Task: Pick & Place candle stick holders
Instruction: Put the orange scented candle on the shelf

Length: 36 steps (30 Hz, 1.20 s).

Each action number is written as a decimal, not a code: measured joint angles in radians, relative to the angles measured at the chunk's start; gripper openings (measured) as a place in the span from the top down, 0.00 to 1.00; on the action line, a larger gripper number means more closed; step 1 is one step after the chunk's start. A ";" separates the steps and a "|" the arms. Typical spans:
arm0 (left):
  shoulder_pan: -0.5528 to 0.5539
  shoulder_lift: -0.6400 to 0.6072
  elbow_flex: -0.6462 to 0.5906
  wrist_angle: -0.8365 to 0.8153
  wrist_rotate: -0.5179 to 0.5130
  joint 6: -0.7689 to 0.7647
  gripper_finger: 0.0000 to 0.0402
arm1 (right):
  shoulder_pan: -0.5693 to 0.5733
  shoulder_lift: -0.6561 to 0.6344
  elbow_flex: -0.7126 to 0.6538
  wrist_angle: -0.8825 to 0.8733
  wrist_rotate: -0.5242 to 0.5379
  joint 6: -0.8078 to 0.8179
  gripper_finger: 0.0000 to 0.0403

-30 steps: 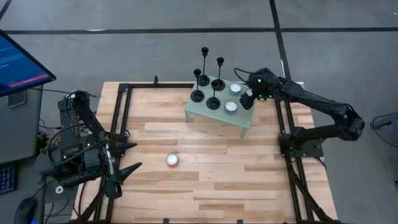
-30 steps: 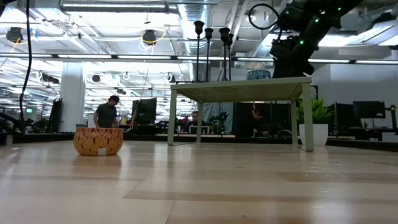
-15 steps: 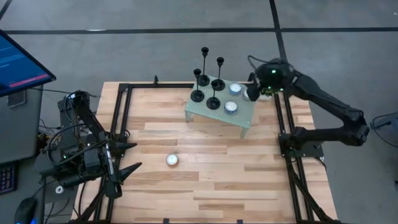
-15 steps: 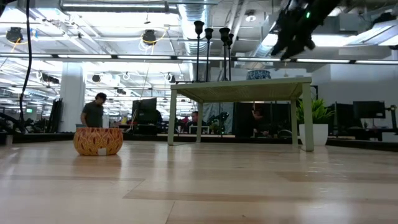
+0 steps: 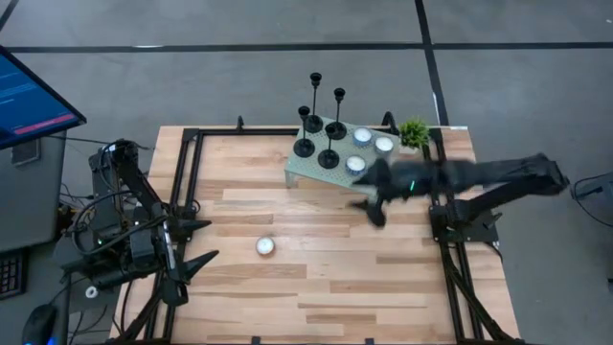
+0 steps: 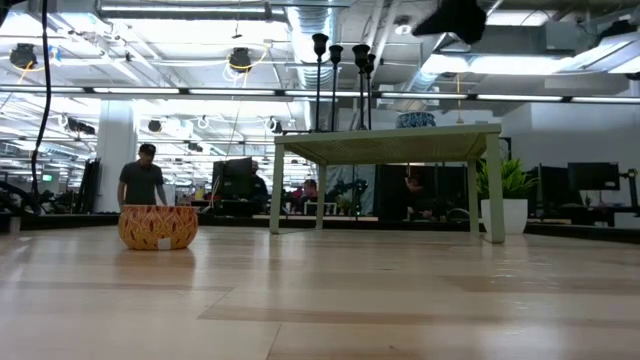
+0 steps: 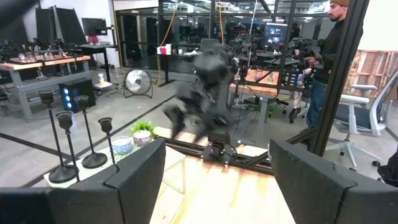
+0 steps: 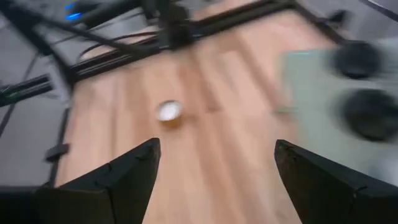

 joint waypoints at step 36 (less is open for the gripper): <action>-0.007 0.003 0.000 0.000 0.000 -0.004 0.29 | 0.149 1.004 0.476 0.682 0.033 -0.285 0.24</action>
